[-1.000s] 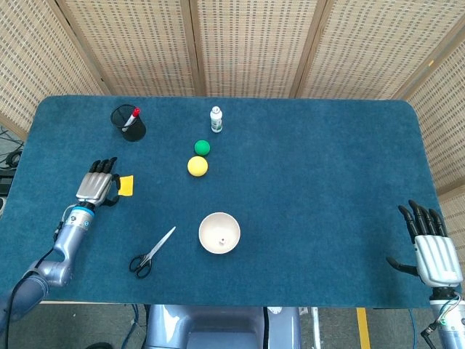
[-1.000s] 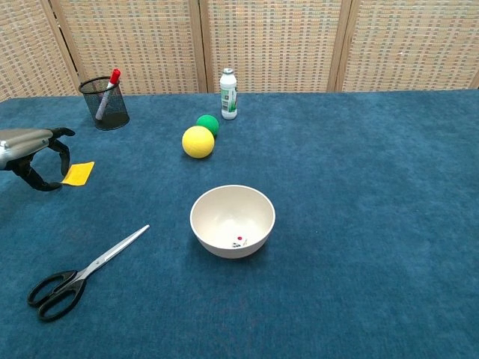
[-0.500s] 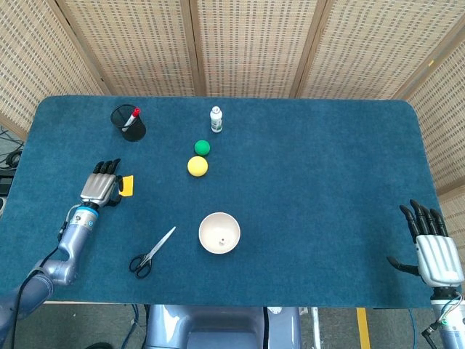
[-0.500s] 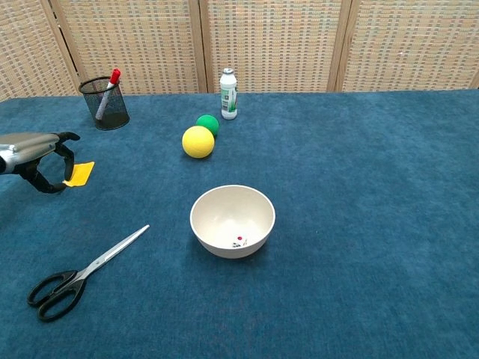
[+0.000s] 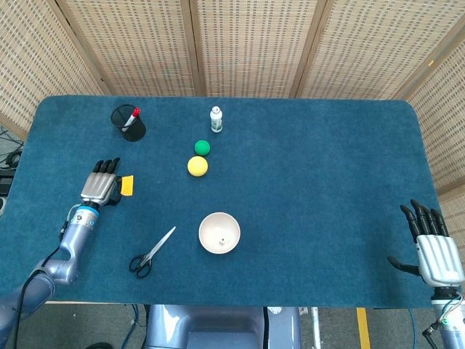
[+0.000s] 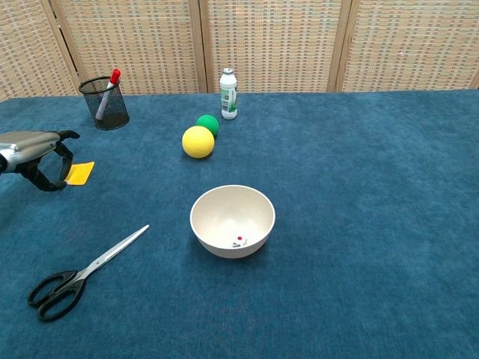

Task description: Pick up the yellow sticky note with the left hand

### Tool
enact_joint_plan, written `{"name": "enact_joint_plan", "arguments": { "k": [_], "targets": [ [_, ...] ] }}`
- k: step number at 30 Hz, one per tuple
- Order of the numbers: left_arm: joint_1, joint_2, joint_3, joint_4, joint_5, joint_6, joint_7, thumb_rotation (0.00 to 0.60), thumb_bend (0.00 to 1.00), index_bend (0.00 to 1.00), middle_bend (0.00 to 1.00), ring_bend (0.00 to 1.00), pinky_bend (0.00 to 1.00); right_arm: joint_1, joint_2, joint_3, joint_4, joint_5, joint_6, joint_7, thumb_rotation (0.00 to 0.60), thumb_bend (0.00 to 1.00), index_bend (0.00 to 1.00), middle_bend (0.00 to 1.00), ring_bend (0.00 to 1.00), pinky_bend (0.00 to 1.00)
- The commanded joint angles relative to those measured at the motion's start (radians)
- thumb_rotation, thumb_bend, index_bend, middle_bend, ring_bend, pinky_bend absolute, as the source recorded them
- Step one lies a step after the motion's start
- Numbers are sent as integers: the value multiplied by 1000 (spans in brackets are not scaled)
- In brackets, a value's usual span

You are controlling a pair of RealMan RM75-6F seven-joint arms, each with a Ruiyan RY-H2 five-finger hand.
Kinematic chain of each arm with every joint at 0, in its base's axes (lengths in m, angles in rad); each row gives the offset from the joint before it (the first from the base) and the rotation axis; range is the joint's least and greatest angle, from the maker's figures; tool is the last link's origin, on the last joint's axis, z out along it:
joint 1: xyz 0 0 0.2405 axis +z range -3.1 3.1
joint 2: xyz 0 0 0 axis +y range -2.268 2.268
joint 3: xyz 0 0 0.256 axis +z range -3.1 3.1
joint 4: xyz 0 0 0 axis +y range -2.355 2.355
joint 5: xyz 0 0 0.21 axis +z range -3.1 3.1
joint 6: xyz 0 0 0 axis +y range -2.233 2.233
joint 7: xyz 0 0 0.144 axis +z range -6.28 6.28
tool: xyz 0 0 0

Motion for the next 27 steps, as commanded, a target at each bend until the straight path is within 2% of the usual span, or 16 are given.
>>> {"name": "enact_joint_plan", "arguments": {
  "k": [1,9,16,27],
  "targets": [
    [-7,1,-9,-1,-5,3,7,600,464,737,0,0,0,0,0,-1,0,0,-1,-1,600,0,0,0,0,0],
    [-39,18,-42,-27,-24,11,52,600,510,753,0,0,0,3,-3,1,4,8,-10,0,600,0,0,0,0,0],
    [-69,31,-83,-40,-66,14,102,600,512,767,0,0,0,6,-4,3,8,13,-16,3,600,0,0,0,0,0],
    [-149,35,-182,-28,-169,5,176,600,512,768,0,0,0,10,-9,2,12,21,-27,-7,600,0,0,0,0,0]
  ]
}}
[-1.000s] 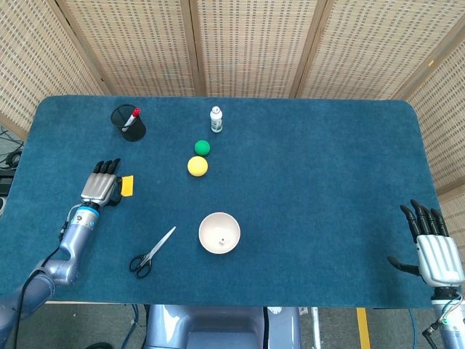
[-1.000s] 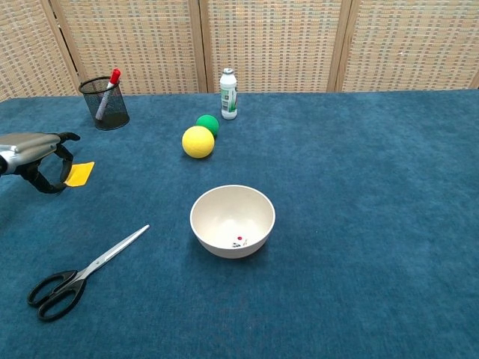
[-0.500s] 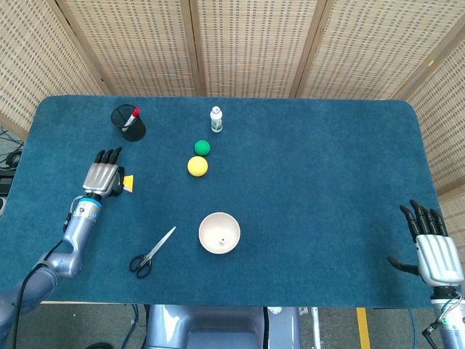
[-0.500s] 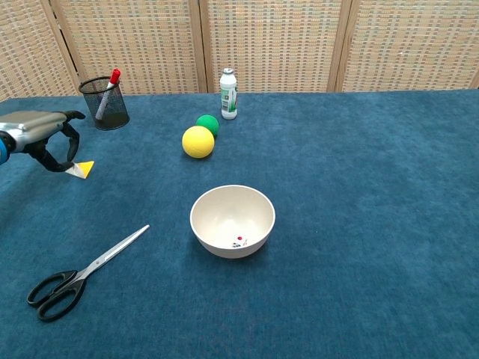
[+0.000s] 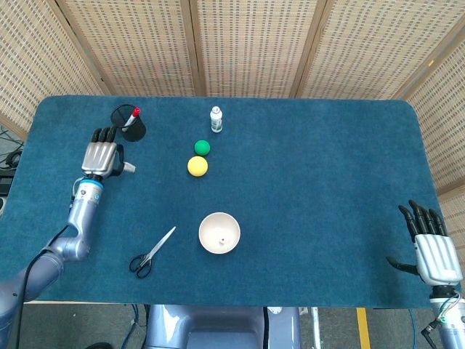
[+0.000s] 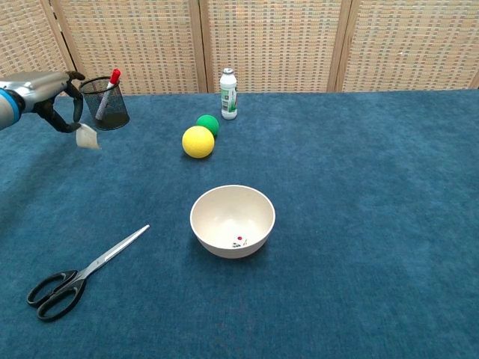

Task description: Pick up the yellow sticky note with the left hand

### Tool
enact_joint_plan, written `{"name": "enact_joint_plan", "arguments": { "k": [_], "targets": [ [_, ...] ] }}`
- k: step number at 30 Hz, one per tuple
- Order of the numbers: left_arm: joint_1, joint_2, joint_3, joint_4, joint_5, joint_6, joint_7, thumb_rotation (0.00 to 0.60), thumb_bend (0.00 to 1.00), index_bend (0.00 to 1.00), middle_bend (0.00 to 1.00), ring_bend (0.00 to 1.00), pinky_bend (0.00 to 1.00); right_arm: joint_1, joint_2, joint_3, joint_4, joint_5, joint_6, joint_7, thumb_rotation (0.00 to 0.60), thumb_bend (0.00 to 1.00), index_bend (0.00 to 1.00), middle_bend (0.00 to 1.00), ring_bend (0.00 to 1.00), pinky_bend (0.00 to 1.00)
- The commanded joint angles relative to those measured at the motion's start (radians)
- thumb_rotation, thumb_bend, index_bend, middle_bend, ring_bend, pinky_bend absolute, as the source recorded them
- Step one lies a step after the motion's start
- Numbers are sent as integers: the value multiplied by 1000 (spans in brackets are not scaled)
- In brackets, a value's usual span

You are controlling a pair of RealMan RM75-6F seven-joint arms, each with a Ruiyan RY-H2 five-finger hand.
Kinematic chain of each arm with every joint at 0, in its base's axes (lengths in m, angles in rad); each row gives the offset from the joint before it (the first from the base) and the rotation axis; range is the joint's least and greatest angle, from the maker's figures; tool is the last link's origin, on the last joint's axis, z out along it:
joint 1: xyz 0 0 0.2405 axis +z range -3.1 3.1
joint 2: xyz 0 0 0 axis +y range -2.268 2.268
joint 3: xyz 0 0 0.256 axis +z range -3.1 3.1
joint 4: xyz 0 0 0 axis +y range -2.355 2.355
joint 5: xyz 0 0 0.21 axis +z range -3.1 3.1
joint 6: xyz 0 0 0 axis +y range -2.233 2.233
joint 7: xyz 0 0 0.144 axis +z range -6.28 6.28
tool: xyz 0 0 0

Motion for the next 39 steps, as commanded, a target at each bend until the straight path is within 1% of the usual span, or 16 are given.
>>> {"name": "enact_joint_plan", "arguments": {
  "k": [1,4,6,7,8,9,10,11,12,14,19,25,27,31,35,39],
  "targets": [
    [-24,1,-29,-3,-27,6,16,600,512,768,0,0,0,2,-2,2,3,6,-5,-1,600,0,0,0,0,0],
    [-24,20,-38,-39,-31,26,13,600,497,766,0,0,0,4,-2,3,7,11,-12,2,600,0,0,0,0,0],
    [-7,49,-35,-88,-25,46,-3,600,469,654,0,0,0,5,-2,4,8,12,-13,7,600,0,0,0,0,0],
    [4,68,-32,-116,-19,57,-12,600,424,506,0,0,0,4,-1,4,8,12,-12,9,600,0,0,0,0,0],
    [18,95,-26,-155,-10,71,-20,600,355,317,0,0,0,4,-1,4,8,10,-11,10,600,0,0,0,0,0],
    [25,108,-23,-174,-7,77,-23,600,301,203,0,0,0,4,-1,3,8,10,-9,10,600,0,0,0,0,0],
    [35,127,-21,-201,-4,87,-26,600,218,82,0,0,0,3,0,3,7,8,-8,11,600,0,0,0,0,0],
    [46,148,-19,-229,0,99,-30,600,140,17,0,0,0,3,1,3,6,6,-6,11,600,0,0,0,0,0],
    [62,177,-16,-269,5,113,-35,600,72,0,0,0,0,2,1,2,4,3,-3,11,600,0,0,0,0,0],
    [92,237,-7,-344,17,137,-48,600,9,0,0,0,0,0,3,0,-1,-5,5,7,600,0,0,0,0,0],
    [144,343,3,-478,43,178,-100,600,0,0,0,0,0,-5,5,-3,-11,-14,17,-2,600,0,0,0,0,0],
    [270,513,20,-658,83,318,-156,600,0,0,0,0,0,-11,10,-3,-21,-27,39,-5,600,0,0,0,0,0],
    [343,582,45,-723,96,388,-160,600,0,0,0,0,0,-16,14,-1,-26,-33,54,-6,600,0,0,0,0,0],
    [444,684,98,-840,90,445,-143,600,0,0,0,0,0,-24,18,1,-35,-41,76,-9,600,0,0,0,0,0],
    [542,741,156,-924,111,511,-174,600,0,0,0,0,0,-33,20,6,-41,-45,101,-16,600,0,0,0,0,0],
    [608,742,211,-927,179,573,-211,600,0,0,0,0,0,-42,22,10,-43,-48,122,-17,600,0,0,0,0,0]
  ]
}}
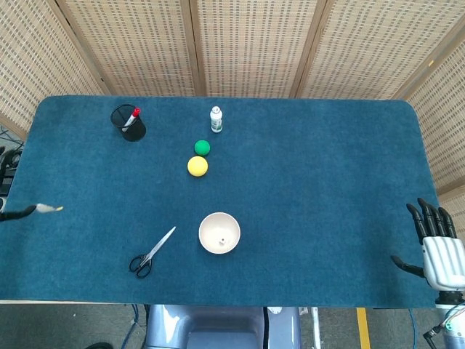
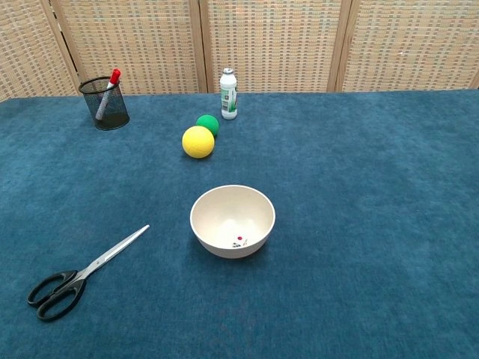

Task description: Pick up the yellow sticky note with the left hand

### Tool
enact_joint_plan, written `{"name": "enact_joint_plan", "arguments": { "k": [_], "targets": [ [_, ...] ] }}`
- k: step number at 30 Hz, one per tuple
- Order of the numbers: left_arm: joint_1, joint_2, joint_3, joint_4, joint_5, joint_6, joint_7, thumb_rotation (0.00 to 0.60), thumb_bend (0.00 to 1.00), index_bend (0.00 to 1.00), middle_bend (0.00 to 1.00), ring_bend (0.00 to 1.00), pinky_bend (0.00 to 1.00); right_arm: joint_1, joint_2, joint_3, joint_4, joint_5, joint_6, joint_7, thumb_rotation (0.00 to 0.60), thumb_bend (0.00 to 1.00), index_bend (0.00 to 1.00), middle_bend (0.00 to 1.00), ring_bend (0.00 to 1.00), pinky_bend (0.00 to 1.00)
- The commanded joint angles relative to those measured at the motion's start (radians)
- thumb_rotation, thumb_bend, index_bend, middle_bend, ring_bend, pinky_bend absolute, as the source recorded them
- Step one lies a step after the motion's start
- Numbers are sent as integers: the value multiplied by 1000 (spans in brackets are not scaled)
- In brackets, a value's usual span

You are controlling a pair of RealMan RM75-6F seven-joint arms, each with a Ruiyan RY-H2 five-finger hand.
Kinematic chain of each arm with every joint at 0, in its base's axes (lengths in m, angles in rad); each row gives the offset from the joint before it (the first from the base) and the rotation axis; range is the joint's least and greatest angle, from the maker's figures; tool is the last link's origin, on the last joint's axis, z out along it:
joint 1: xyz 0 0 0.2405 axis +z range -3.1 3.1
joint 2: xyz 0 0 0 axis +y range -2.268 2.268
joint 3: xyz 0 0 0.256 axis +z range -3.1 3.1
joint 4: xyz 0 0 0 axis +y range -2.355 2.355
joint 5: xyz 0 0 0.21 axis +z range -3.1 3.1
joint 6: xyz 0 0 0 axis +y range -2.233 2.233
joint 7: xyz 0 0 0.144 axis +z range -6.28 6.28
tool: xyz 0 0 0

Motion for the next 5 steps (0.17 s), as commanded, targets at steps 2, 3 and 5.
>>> {"name": "enact_joint_plan", "arguments": {
  "k": [2,3,5],
  "targets": [
    [70,6,67,-8,78,71,-35,600,0,0,0,0,0,-8,3,4,-2,-3,16,3,600,0,0,0,0,0],
    [77,1,73,-5,85,79,-34,600,0,0,0,0,0,-10,4,4,-3,-5,20,5,600,0,0,0,0,0],
    [85,0,84,-9,106,88,-28,600,0,0,0,0,0,-14,8,4,-7,-10,29,9,600,0,0,0,0,0]
  ]
}}
